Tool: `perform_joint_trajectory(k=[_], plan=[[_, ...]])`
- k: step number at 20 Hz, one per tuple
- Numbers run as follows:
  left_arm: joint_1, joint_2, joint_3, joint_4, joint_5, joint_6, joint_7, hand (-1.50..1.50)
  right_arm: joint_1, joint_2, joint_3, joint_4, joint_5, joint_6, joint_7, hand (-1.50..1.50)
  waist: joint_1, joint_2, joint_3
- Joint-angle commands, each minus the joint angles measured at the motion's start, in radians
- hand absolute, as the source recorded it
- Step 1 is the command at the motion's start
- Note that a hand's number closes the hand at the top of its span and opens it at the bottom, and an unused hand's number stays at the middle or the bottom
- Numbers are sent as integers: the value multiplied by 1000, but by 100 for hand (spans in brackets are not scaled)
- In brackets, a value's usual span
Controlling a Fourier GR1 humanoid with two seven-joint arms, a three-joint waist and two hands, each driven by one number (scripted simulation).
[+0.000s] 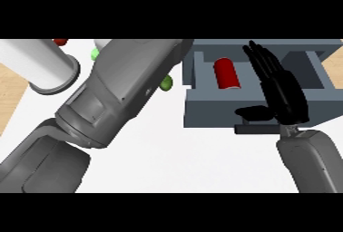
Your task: Pick up the can, place it into the drawer and close the drawer
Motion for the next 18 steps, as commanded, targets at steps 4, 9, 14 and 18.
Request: perform_joint_trajectory(k=[4,9,14,18], plan=[[32,42,20,-10,-15,-20,-11,-150,-185,38,-29,367,101,-150,-85,-150,18,2,0],[56,68,2,-69,-40,-6,55,-150,-267,80,-59,596,161,-305,-121,-150,42,-7,0],[128,110,1,-139,-45,-41,54,-150,-420,84,-132,761,186,-423,-95,-150,62,-7,-1],[155,183,-9,-187,-61,-74,116,-150,-485,97,-149,869,204,-506,-121,-150,61,-10,-1]])
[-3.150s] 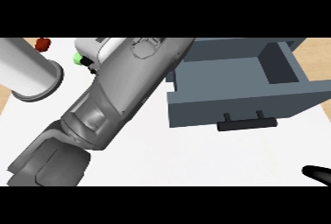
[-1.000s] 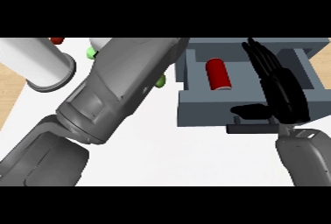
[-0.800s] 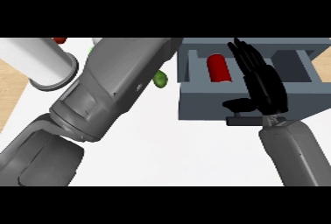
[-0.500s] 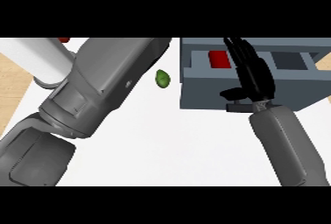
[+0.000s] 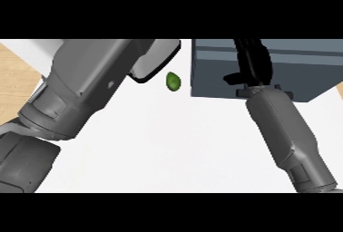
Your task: Pick up the can, place it into the drawer and close the drawer
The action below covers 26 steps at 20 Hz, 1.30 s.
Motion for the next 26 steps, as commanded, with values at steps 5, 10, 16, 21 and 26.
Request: perform_joint_trajectory(k=[5,10,16,21,26], plan=[[127,59,-28,-135,-25,-30,39,-150,-199,6,-56,254,46,-124,13,-150,33,1,0],[118,96,-38,-192,-26,-54,119,-150,-325,-14,-80,346,59,-122,38,-150,56,9,0],[188,122,-37,-272,-28,-59,110,-150,-382,-16,-122,391,25,-139,-9,-150,63,16,1],[256,157,-42,-347,-27,-62,133,-150,-412,-5,-201,359,-83,-90,-111,-150,65,4,2],[334,181,-49,-458,-26,-51,163,-150,-410,1,-228,386,-103,-95,-162,-150,64,3,0]])
